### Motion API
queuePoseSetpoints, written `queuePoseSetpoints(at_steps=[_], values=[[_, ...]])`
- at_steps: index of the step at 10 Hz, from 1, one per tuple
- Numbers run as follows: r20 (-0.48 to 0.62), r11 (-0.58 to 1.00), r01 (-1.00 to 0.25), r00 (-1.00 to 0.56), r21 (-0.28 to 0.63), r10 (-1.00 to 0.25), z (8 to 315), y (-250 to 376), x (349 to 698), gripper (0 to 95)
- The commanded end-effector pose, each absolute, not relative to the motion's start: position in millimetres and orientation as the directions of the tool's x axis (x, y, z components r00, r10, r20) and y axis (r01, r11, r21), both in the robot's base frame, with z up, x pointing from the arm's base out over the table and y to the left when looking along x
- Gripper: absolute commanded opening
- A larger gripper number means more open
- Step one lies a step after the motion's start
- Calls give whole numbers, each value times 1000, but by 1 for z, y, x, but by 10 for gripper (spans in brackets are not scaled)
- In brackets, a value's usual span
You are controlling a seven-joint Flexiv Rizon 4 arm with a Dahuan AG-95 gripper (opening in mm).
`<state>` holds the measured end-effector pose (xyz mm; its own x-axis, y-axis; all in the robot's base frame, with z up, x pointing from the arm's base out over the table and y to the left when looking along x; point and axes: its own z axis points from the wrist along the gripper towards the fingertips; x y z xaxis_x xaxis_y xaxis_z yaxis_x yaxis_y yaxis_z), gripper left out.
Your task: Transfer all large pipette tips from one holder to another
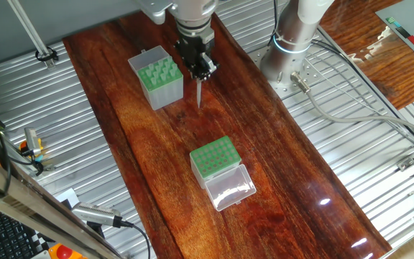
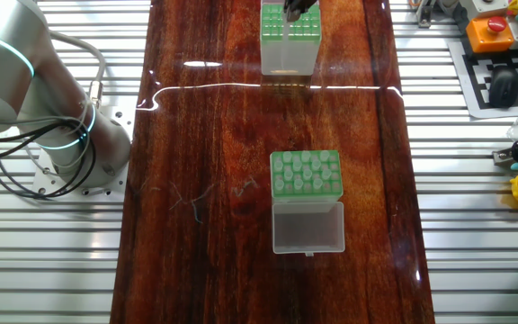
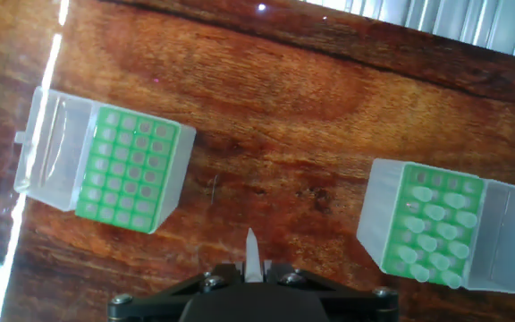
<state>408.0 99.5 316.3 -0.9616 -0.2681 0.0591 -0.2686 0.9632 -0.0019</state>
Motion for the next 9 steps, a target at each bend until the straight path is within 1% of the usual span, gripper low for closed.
queuePoseSetpoints(at_steps=[1, 4, 7, 9], values=[[65, 971, -238, -969, 5, -238, 317, 113, 407, 0], [70, 981, -192, -979, 3, -192, 324, 150, 401, 0], [61, 990, -142, -988, -2, -141, 313, 189, 396, 0], [63, 993, -119, -991, -5, -119, 311, 194, 396, 0]])
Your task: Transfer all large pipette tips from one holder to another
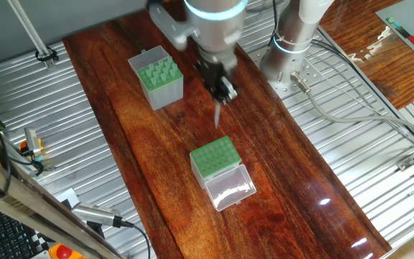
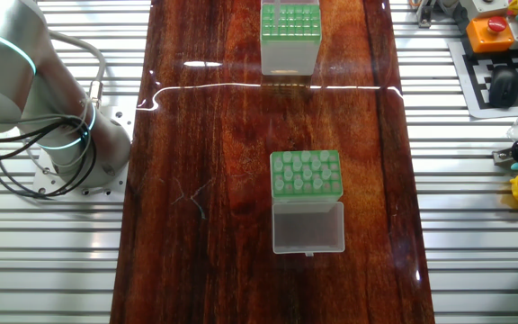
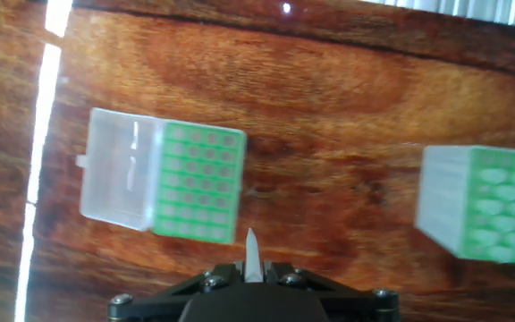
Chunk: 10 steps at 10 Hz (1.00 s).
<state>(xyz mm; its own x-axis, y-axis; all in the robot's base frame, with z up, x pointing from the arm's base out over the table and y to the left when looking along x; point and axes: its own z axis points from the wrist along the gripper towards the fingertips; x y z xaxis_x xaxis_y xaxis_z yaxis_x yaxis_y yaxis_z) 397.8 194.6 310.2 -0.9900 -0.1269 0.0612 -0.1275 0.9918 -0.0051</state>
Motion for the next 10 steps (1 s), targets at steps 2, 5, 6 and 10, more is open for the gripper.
queuePoseSetpoints(at_steps=[2, 5, 6, 10], values=[[81, 988, -155, -985, -13, -154, 311, 194, 396, 0], [67, 978, -208, -976, 6, -208, 311, 194, 396, 0], [56, 978, -205, -977, 36, -207, 312, 197, 394, 0], [59, 988, -151, -987, 24, -152, 307, 233, 397, 0]])
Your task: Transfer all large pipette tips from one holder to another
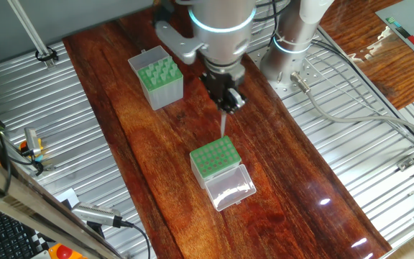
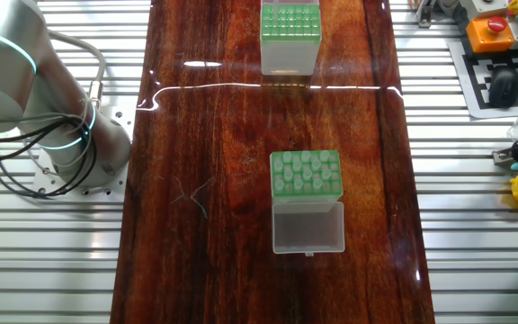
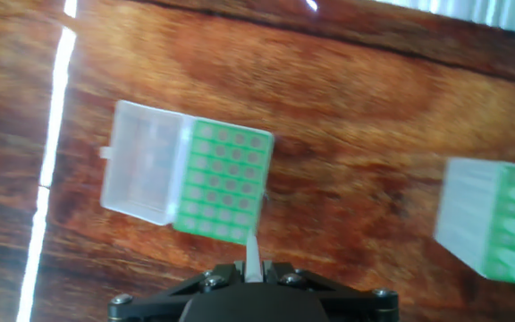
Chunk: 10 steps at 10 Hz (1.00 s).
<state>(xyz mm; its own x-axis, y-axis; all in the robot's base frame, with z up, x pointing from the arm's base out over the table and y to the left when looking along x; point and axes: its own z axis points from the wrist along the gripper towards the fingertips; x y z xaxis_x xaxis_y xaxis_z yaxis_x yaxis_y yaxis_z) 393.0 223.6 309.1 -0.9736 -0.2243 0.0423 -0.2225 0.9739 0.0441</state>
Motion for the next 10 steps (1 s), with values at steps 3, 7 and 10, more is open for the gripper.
queuePoseSetpoints(at_steps=[3, 7, 10], values=[[56, 990, -142, -988, 22, -143, 298, 246, 392, 0], [55, 980, -197, -979, 20, -197, 296, 248, 390, 0], [43, 983, -182, -982, 24, -182, 296, 248, 390, 0]])
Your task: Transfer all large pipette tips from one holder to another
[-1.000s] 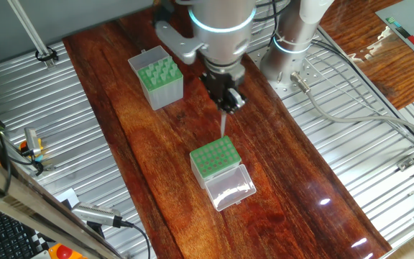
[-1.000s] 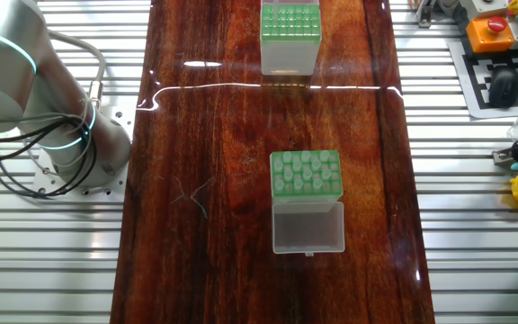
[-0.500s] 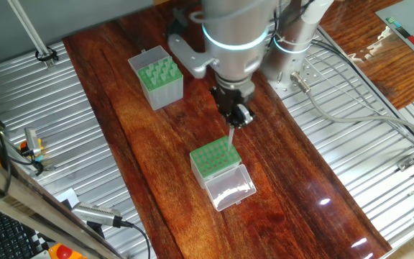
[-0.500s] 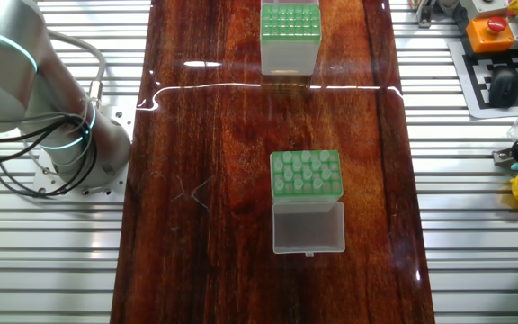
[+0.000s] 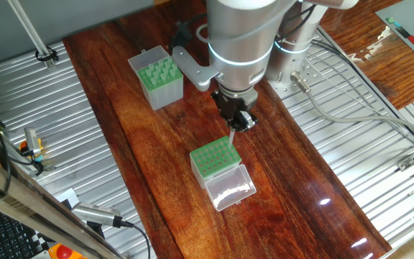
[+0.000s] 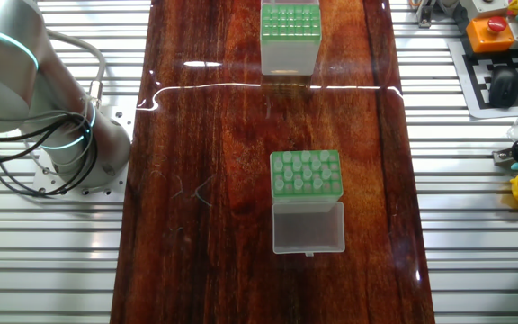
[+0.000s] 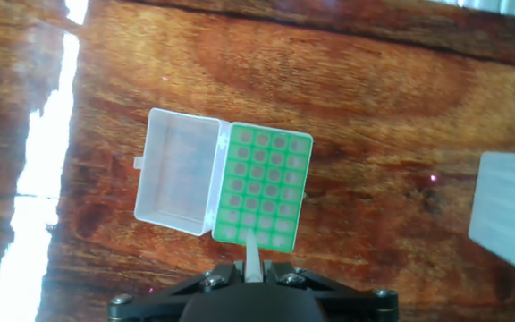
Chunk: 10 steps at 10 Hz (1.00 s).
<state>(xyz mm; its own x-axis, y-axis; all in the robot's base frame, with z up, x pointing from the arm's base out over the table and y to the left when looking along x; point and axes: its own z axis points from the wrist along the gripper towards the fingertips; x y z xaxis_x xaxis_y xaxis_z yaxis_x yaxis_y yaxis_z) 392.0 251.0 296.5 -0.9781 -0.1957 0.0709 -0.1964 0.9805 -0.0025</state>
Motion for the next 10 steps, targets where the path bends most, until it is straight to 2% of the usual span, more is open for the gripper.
queuePoseSetpoints(at_steps=[1, 10], values=[[44, 985, -174, -984, 22, -174, 296, 248, 390, 0], [42, 986, -164, -986, 16, -164, 294, 260, 386, 0]])
